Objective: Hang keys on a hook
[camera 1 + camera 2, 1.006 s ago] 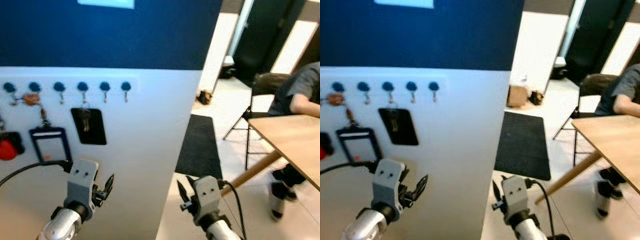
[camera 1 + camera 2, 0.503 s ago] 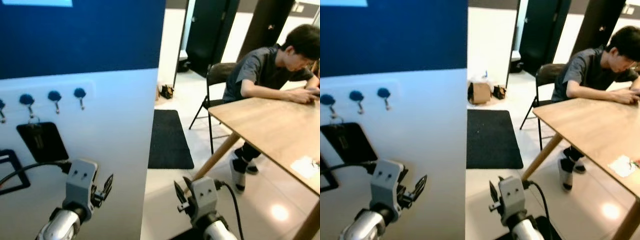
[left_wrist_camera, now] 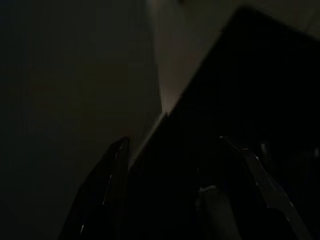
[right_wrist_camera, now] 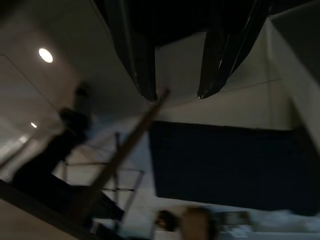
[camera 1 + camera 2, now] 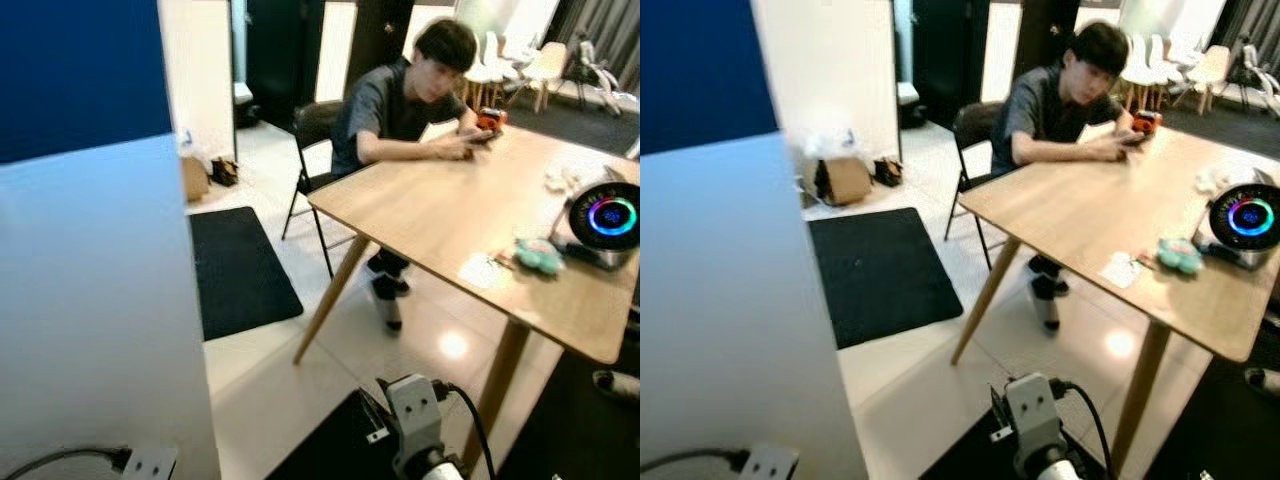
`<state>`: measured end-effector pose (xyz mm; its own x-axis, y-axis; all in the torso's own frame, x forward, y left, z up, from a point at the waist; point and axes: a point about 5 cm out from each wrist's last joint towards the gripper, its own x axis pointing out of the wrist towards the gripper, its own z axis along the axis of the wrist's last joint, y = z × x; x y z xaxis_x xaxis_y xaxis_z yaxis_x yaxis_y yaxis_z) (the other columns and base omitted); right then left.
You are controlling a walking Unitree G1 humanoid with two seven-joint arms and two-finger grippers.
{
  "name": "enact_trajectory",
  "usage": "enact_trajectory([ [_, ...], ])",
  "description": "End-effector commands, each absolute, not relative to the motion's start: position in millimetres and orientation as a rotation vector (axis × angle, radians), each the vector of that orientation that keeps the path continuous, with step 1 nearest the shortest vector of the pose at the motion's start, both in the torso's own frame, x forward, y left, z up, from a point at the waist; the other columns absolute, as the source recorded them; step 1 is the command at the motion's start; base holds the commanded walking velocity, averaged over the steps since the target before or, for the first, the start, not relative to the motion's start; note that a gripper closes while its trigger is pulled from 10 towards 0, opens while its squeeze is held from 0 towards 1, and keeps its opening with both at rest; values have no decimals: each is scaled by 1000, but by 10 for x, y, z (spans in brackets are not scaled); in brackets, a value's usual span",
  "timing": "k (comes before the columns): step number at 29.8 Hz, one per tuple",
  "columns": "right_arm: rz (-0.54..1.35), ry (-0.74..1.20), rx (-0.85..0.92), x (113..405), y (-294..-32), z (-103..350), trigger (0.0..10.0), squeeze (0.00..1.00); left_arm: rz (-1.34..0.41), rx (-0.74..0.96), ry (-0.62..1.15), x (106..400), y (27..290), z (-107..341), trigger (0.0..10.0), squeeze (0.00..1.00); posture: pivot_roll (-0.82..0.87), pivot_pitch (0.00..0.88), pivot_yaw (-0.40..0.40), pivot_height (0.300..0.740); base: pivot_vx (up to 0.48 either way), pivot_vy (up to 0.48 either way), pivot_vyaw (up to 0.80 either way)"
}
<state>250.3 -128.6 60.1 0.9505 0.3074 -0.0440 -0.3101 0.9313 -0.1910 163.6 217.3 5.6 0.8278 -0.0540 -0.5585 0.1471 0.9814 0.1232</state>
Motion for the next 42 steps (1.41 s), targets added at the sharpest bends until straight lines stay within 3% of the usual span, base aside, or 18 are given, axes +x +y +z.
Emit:
enact_trajectory([
  [1,313,31,-204,2467,-1305,546,10000,0,-110,163,604,1582,2121,-28,10000,0,133,121,-28,740,0,0,-800],
  [33,312,-1,-208,2536,-1271,568,10000,0,-101,171,519,1725,2130,-80,10000,0,131,106,-29,740,0,0,-800],
  [42,325,-46,-233,2575,-1242,654,10000,0,-96,160,454,1821,2115,28,10000,0,122,101,-34,740,0,0,-108],
])
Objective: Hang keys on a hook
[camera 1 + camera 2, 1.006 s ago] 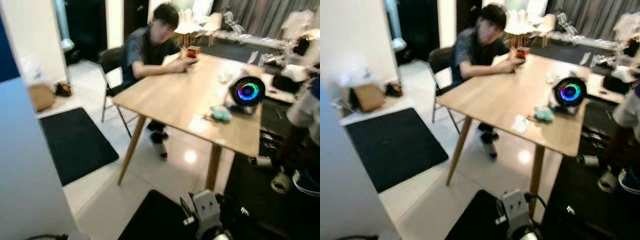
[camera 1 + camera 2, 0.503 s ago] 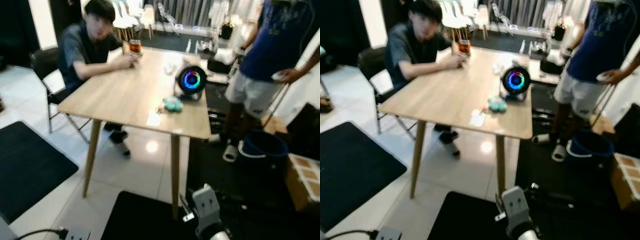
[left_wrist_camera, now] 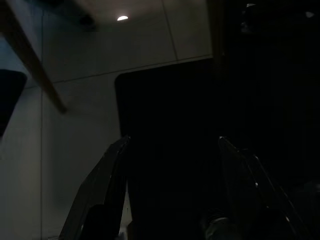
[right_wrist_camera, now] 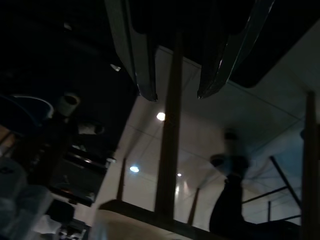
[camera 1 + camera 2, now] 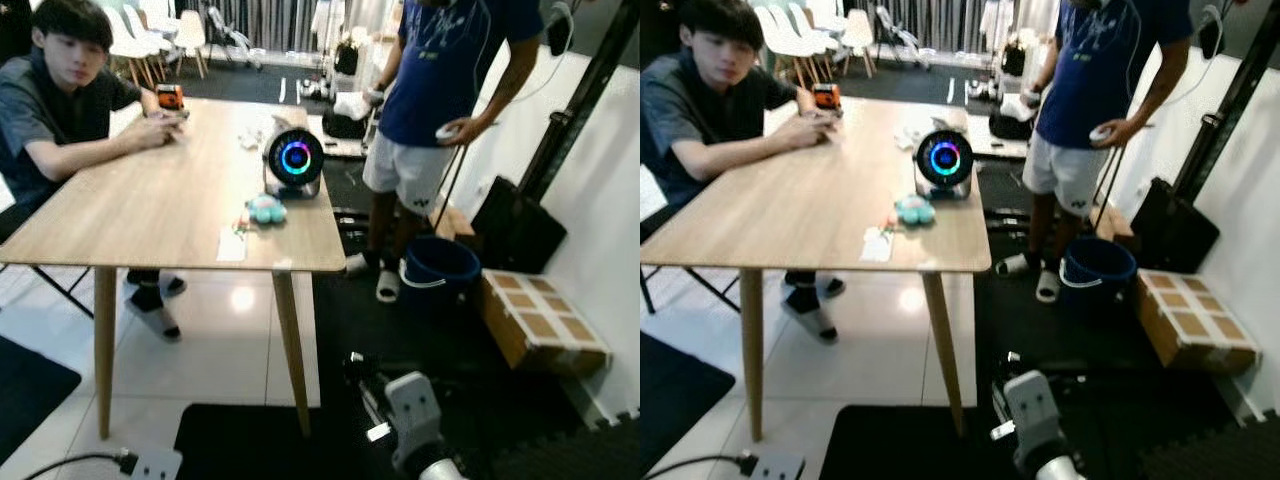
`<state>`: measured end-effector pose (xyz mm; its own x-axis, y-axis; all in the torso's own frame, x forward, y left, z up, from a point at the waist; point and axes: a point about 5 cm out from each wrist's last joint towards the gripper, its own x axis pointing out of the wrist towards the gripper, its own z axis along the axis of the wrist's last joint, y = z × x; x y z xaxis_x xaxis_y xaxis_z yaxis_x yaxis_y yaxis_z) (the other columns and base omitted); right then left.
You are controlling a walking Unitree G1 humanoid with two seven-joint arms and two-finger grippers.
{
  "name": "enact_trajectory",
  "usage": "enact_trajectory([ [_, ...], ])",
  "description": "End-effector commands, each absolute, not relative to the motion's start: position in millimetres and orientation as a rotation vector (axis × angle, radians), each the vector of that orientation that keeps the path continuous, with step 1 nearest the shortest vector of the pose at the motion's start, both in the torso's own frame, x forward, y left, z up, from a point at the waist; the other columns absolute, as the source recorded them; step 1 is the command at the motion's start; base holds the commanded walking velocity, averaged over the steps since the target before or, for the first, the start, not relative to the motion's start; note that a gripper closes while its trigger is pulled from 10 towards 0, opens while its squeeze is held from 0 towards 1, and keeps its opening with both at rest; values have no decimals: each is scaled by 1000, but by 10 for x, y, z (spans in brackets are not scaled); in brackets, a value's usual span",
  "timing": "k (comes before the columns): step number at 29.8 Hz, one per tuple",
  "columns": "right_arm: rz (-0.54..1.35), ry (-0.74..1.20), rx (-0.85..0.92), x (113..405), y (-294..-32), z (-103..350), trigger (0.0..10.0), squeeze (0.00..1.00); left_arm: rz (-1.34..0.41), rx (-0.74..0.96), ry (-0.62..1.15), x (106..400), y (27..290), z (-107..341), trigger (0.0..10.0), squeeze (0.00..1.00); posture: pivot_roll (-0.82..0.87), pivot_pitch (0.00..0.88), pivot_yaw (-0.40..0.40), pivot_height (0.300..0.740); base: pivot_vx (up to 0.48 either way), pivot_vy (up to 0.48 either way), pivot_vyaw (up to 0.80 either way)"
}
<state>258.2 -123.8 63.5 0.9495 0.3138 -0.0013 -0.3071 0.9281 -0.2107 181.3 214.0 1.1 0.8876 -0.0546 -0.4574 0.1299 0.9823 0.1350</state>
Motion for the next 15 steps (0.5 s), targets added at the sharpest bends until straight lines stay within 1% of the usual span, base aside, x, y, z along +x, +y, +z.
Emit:
enact_trajectory([
  [1,325,-46,-233,2575,-1242,654,10000,0,-96,160,454,1821,2115,28,10000,0,122,101,-34,740,0,0,0],
  [15,315,-96,-229,2649,-1226,792,10000,0,-148,119,263,2155,1925,466,10000,0,110,100,-33,740,0,0,0],
])
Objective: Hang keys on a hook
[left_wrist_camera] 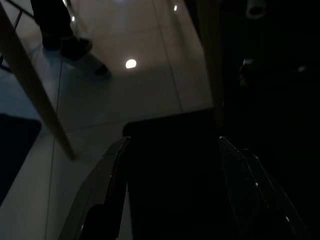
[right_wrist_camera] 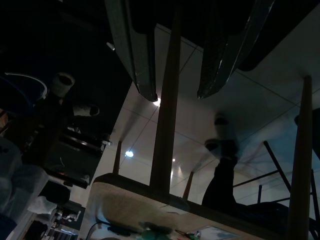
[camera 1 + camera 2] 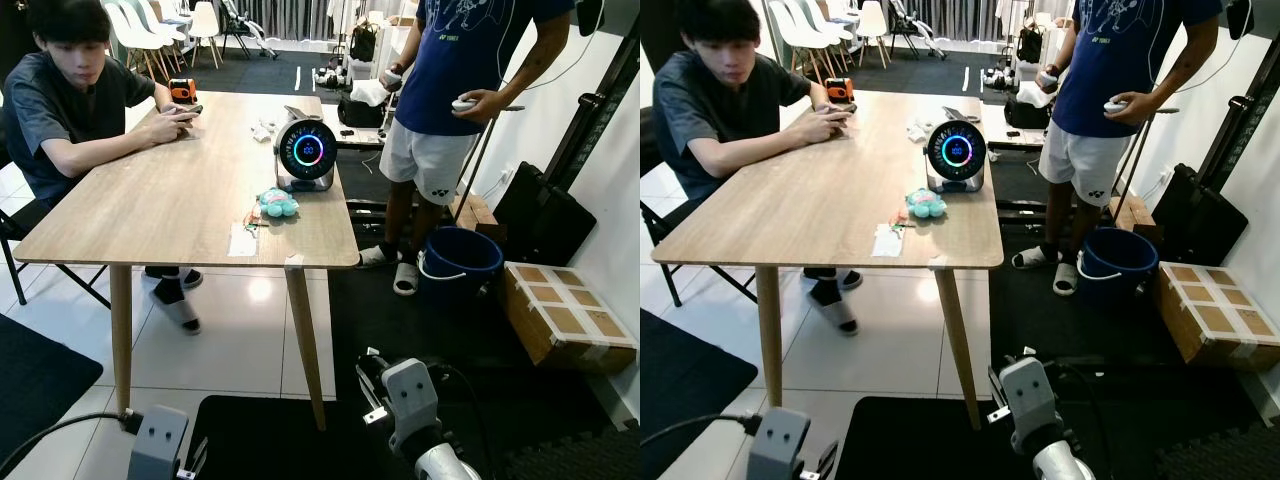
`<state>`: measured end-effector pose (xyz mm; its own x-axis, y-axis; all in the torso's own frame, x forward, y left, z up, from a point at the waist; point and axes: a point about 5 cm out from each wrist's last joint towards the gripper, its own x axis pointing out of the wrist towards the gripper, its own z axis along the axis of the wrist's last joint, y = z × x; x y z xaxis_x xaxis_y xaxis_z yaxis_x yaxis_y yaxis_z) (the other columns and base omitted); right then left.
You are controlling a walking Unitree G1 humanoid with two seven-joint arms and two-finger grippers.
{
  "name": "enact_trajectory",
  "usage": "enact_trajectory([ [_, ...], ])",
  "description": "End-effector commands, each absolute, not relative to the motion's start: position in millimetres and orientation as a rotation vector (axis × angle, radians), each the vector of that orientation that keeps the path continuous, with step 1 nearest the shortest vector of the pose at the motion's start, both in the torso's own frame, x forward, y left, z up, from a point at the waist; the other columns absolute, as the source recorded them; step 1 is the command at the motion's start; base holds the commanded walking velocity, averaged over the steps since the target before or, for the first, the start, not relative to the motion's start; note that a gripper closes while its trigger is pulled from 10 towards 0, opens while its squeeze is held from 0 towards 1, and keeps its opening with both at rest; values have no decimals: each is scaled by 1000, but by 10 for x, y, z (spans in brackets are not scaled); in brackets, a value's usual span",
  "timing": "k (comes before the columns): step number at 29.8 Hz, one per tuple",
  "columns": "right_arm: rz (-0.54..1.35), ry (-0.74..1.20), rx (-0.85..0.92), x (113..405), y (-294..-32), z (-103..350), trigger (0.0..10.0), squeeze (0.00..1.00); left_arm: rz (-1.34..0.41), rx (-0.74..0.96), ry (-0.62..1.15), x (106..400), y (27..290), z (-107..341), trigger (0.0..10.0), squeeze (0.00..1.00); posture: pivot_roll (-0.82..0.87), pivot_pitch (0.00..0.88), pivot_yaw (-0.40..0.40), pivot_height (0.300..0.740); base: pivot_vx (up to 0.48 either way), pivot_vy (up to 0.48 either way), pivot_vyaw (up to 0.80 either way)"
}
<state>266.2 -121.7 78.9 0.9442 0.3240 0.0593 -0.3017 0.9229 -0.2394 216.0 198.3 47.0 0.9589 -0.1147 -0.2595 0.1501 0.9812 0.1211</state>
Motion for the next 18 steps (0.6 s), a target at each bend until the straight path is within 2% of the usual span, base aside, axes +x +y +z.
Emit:
enact_trajectory([
  [1,315,-97,-228,2649,-1228,793,10000,0,-155,119,242,2186,1905,523,10000,0,110,101,-33,740,0,0,0],
  [7,313,-114,-210,2645,-1225,823,10000,0,-178,119,170,2277,1831,736,10000,0,114,101,-34,740,0,0,0],
  [12,315,-238,-181,2713,-1144,1139,10000,0,-157,88,27,2429,1777,1152,10000,0,116,101,-36,740,0,0,0],
  [15,314,-310,-152,2796,-1088,1367,10000,0,-142,89,-104,2578,1743,1546,10000,0,115,97,-36,740,0,0,0],
  [18,320,-324,-149,2806,-1072,1411,10000,0,-136,93,-138,2607,1730,1646,10000,0,116,97,-37,740,0,0,0],
])
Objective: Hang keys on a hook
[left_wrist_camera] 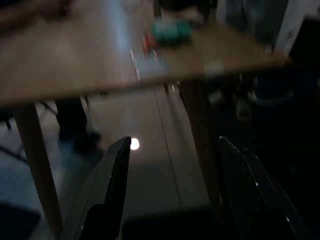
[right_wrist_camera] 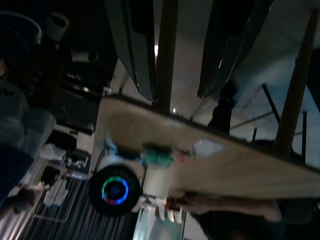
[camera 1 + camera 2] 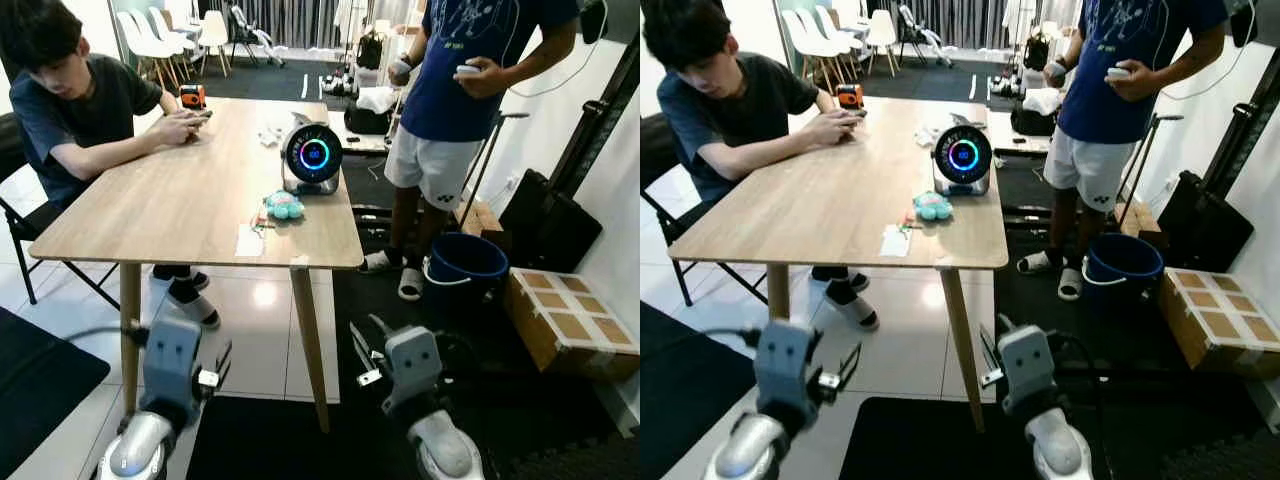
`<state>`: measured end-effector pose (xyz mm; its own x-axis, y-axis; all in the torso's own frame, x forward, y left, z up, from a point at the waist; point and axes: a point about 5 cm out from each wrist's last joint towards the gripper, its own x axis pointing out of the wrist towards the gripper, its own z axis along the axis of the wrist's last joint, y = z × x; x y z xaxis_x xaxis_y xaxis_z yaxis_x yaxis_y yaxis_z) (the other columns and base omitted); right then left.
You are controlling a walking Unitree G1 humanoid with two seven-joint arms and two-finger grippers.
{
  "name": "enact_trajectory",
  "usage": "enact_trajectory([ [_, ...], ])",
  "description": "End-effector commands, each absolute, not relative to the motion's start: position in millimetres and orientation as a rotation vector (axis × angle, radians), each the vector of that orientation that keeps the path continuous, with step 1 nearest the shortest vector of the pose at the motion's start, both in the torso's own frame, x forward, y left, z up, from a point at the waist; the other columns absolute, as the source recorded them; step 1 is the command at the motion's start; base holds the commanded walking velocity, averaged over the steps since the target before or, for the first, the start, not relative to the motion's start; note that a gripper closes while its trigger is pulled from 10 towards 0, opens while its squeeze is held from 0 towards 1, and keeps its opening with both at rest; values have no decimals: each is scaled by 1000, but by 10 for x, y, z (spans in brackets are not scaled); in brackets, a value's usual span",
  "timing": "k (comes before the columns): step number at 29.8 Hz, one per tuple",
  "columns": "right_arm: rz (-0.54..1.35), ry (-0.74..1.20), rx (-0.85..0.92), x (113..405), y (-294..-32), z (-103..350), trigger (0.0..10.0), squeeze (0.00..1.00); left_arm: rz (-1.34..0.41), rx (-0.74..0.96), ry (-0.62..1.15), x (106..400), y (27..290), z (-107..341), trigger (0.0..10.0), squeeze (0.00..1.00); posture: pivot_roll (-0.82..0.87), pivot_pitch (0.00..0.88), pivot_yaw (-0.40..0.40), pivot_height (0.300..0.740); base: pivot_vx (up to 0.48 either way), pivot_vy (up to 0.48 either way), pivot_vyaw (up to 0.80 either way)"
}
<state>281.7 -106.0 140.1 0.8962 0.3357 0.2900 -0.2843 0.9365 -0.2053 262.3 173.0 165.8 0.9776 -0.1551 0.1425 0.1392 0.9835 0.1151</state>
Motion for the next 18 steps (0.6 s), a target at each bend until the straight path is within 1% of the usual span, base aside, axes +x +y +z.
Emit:
enact_trajectory([
  [1,321,-325,-149,2806,-1070,1414,10000,0,-133,92,-147,2614,1725,1676,10000,0,116,97,-37,740,0,0,0],
  [12,327,-294,-154,2767,-1067,1365,10000,0,-149,93,-135,2586,1668,1715,10000,0,116,99,-38,740,0,0,0],
  [18,327,-281,-158,2765,-1067,1339,10000,0,-154,85,-140,2583,1661,1732,10000,0,118,99,-38,740,450,0,0],
])
